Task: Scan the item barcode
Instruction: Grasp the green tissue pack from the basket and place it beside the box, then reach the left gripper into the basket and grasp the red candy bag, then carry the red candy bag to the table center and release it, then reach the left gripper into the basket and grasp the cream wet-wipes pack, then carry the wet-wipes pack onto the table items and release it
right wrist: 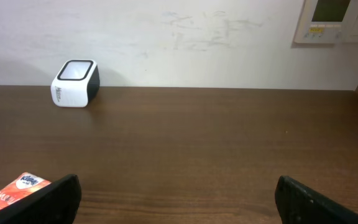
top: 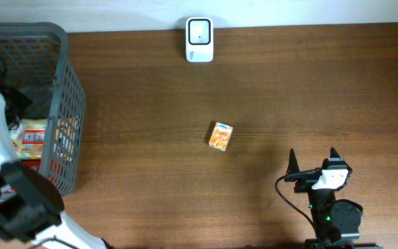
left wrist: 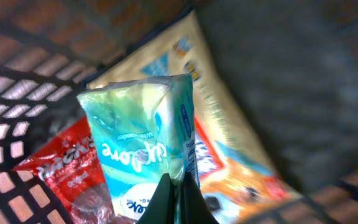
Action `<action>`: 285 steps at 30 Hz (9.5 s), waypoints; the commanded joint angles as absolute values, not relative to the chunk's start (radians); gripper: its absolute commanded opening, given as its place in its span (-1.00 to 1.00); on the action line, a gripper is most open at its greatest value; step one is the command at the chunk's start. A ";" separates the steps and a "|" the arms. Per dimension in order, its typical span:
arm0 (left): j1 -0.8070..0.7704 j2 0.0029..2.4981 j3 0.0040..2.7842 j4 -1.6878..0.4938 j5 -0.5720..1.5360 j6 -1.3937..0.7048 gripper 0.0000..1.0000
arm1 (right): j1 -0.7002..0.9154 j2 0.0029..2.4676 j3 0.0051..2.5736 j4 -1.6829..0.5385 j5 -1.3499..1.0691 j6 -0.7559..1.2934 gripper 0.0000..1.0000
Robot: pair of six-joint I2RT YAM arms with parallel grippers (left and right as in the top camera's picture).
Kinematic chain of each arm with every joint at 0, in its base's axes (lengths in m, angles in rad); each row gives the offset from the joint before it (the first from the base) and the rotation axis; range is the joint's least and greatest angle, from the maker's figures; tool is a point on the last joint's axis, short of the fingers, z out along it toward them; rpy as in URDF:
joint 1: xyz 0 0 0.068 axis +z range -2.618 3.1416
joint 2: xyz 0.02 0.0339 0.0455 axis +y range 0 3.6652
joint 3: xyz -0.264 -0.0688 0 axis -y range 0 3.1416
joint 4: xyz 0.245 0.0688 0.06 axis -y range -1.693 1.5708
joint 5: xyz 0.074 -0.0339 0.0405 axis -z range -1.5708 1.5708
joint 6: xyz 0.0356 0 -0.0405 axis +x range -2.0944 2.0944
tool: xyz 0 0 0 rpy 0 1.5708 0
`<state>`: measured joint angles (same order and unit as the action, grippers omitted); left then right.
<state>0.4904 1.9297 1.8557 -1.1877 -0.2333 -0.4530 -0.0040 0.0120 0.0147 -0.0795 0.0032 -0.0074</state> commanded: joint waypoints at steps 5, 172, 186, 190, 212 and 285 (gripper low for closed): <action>0.356 1.563 1.888 -1.000 0.192 -0.180 -1.00 | -0.007 0.007 0.006 -0.082 0.009 -0.007 0.97; -0.146 1.842 2.446 -1.389 0.072 -0.305 -0.97 | -0.007 0.007 0.006 -0.081 0.009 -0.007 0.97; -0.447 2.222 2.219 -1.406 -0.022 -0.207 -1.00 | -0.007 0.007 0.006 -0.081 0.009 -0.007 0.97; -0.500 2.321 2.210 -1.407 -0.023 -0.201 -1.00 | -0.007 0.007 0.006 -0.082 0.009 -0.007 0.97; -0.173 2.281 3.135 -1.688 -0.030 -0.079 0.98 | -0.007 0.007 0.006 -0.082 0.009 -0.007 0.97; -0.144 1.392 1.858 -0.894 0.116 -0.259 -1.00 | -0.007 0.007 0.006 -0.081 0.009 -0.007 0.97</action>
<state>-0.0235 1.4071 1.8458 -0.9070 0.0963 -0.3157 -0.0040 0.0120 0.0147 -0.0792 0.0032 -0.0078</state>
